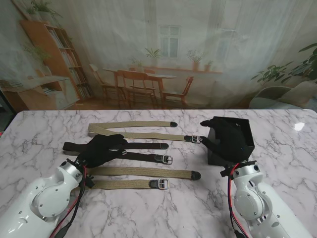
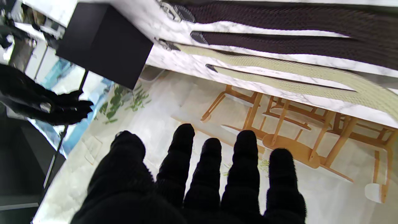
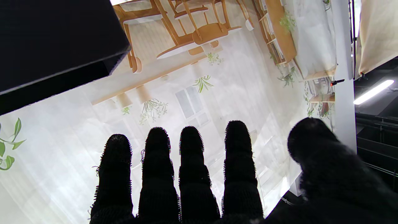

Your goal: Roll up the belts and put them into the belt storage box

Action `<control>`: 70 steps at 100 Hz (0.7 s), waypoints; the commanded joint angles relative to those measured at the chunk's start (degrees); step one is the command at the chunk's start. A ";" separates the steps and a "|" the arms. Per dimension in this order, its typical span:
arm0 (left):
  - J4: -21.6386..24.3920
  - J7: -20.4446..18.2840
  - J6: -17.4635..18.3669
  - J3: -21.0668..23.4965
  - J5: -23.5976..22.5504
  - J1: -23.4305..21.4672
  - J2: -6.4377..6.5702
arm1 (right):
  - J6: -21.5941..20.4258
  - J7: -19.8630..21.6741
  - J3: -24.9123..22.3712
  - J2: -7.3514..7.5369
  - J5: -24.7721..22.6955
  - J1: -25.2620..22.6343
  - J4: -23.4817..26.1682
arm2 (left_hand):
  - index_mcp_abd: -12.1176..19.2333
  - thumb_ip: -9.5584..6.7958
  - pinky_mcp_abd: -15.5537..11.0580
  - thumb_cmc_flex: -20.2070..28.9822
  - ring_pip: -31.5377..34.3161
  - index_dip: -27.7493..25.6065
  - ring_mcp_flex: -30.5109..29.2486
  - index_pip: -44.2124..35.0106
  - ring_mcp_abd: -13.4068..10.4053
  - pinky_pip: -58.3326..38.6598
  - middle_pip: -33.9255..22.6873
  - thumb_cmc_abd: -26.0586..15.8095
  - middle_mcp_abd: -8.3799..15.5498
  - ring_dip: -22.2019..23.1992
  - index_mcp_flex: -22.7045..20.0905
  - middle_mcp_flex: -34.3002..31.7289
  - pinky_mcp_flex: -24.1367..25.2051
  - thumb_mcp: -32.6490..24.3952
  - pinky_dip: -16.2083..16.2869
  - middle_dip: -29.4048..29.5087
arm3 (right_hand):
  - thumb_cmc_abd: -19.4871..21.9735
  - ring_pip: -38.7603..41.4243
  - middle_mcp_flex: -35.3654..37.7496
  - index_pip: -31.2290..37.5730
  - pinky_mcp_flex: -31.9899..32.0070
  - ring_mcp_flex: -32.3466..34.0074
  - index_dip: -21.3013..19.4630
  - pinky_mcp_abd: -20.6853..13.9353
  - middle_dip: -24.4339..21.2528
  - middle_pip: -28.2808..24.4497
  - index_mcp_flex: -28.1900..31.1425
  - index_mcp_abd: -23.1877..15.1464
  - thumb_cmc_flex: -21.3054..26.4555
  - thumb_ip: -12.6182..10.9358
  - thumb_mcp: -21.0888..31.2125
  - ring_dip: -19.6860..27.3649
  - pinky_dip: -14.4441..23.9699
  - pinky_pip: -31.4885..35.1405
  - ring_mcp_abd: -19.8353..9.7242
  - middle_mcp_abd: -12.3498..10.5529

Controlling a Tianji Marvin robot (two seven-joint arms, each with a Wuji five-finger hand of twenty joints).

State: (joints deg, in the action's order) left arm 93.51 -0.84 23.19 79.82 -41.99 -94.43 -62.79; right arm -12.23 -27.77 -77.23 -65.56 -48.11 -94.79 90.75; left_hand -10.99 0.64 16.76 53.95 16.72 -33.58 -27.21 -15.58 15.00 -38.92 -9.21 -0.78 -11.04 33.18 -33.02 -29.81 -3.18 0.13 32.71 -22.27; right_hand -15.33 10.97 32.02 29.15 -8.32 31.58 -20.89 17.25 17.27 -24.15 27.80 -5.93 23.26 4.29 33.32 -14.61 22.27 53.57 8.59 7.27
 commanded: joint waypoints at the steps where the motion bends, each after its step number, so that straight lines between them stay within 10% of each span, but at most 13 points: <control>1: 1.73 -0.69 1.82 2.95 -2.22 -2.62 1.69 | -0.56 -0.20 -0.51 -0.16 0.36 -0.63 0.34 | 0.93 -0.19 1.09 -0.70 -1.59 0.64 1.07 1.00 0.22 1.83 1.46 -2.12 -0.11 -0.90 1.15 0.87 0.59 1.45 0.26 0.44 | 1.73 1.38 0.02 -0.39 0.42 0.26 -1.10 0.69 0.14 0.03 0.79 0.65 0.61 -0.98 -0.70 -1.04 0.19 0.31 -0.05 0.25; 47: 2.35 4.72 5.40 16.08 -14.65 -13.31 2.14 | -0.86 -2.04 -2.08 -0.40 0.12 -2.08 1.15 | 1.00 -0.15 1.15 -0.90 -1.81 0.52 1.05 0.97 0.15 2.06 1.61 -1.92 -0.15 -1.28 0.70 0.63 0.50 1.47 0.12 0.46 | 1.70 1.37 0.01 -0.40 0.40 0.30 -1.12 0.65 0.15 0.07 0.95 0.68 0.58 -0.96 -0.79 -1.06 0.20 0.33 -0.05 0.28; 70: 0.66 3.52 7.69 18.37 -20.20 -15.78 3.17 | -0.51 -2.81 -2.02 -0.30 -1.03 -2.60 1.65 | 6.40 0.07 -0.17 -11.89 -6.55 8.66 4.73 11.43 -2.12 7.54 9.29 5.72 1.23 -6.49 13.36 15.56 0.81 1.73 -2.27 10.08 | 1.68 1.44 0.09 -0.41 0.28 0.47 -1.13 0.68 0.15 0.08 1.01 0.68 0.51 -0.97 -0.79 -1.09 0.22 0.38 -0.04 0.32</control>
State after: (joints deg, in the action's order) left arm 95.86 3.18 30.66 98.06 -58.82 -109.28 -60.52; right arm -13.09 -30.38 -79.40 -65.82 -48.60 -96.90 91.98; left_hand -6.56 0.64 16.60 45.19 12.56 -27.31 -24.53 -7.28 13.65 -33.86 -2.05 2.67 -10.69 28.23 -23.79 -19.51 -3.09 0.18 31.95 -14.87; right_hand -15.33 10.97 32.02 29.15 -8.33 31.59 -20.89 17.26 17.27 -24.15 27.80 -5.92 23.26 4.29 33.32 -14.61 22.27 53.58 8.59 7.28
